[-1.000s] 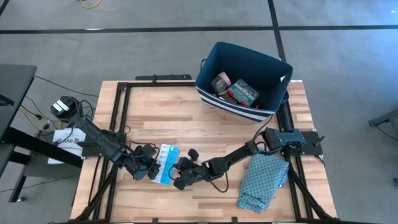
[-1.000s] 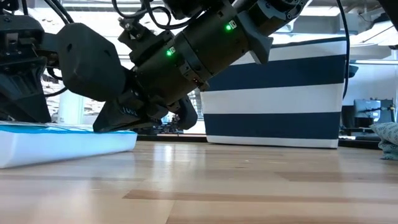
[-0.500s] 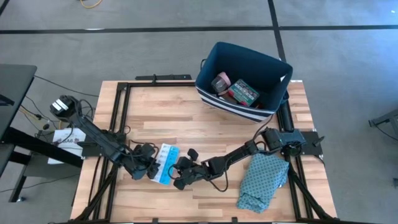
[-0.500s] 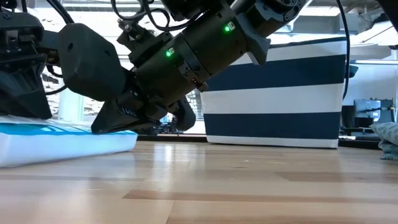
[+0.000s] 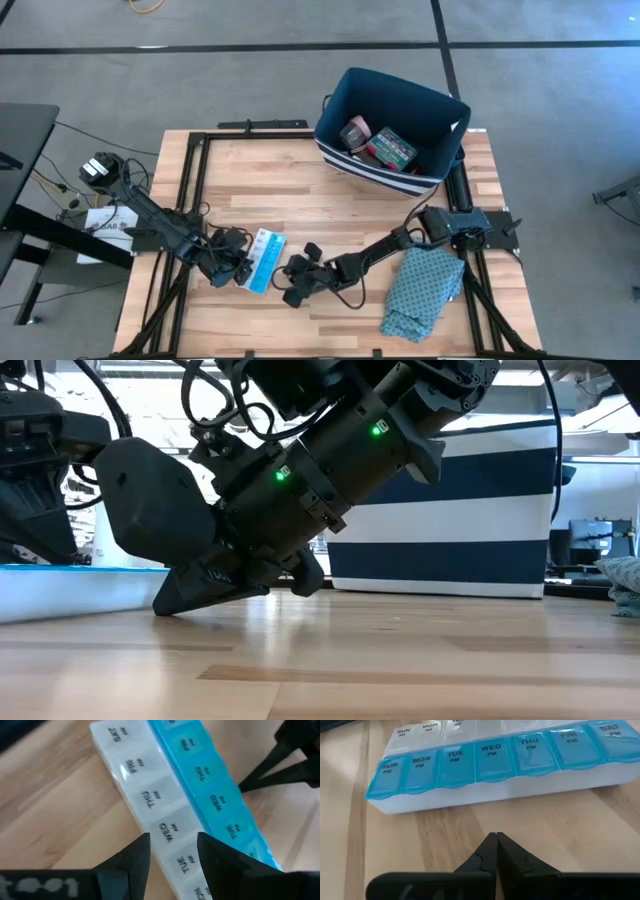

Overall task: Pick & place medical supplies in basket/bin
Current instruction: Put the white pill organizer into the white bin

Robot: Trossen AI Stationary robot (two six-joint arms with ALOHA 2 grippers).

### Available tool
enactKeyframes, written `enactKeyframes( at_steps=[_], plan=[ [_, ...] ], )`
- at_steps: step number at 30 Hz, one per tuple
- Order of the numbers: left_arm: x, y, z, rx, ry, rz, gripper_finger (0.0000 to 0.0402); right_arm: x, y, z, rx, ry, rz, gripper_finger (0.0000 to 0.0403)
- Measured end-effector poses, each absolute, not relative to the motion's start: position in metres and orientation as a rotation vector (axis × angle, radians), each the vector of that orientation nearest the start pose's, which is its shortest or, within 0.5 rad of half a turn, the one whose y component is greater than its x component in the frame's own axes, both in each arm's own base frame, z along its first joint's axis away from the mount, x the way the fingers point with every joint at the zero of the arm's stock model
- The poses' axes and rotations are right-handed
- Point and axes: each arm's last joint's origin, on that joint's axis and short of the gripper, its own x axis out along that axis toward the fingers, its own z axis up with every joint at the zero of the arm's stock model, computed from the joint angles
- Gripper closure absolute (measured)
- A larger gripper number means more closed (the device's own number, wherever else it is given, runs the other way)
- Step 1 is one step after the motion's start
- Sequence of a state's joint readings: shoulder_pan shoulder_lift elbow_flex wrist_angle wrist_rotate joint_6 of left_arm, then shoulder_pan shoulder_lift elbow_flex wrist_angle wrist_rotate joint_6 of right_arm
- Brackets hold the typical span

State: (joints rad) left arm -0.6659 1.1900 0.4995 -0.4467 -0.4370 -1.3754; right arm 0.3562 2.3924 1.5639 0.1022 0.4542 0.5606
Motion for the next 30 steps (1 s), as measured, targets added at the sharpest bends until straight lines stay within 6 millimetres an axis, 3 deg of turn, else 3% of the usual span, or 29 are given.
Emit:
enactKeyframes(
  at_steps=[4,7,11,13,19,24,30],
  plan=[
    [0.154,-0.106,0.152,-0.652,0.91,0.469,0.0251,0.467,0.162,0.082,0.218,0.601,-0.279,0.0403],
    [0.15,-0.103,0.151,-0.642,0.934,0.514,0.0251,0.461,0.171,0.088,0.081,0.568,-0.339,0.0403],
    [0.146,-0.1,0.155,-0.659,0.927,0.525,0.0251,0.468,0.176,0.119,0.048,0.466,-0.357,0.0403],
    [0.145,-0.099,0.16,-0.675,0.911,0.506,0.0251,0.471,0.175,0.125,0.052,0.431,-0.352,0.0403],
    [0.137,-0.095,0.172,-0.689,0.851,0.483,0.0251,0.484,0.162,0.132,0.117,0.388,-0.23,0.0403],
    [0.133,-0.096,0.174,-0.66,0.833,0.477,0.0251,0.484,0.153,0.124,0.141,0.453,-0.243,0.0403],
    [0.128,-0.092,0.152,-0.681,0.805,0.492,0.0251,0.481,0.156,0.122,0.15,0.486,-0.241,0.0403]
  ],
)
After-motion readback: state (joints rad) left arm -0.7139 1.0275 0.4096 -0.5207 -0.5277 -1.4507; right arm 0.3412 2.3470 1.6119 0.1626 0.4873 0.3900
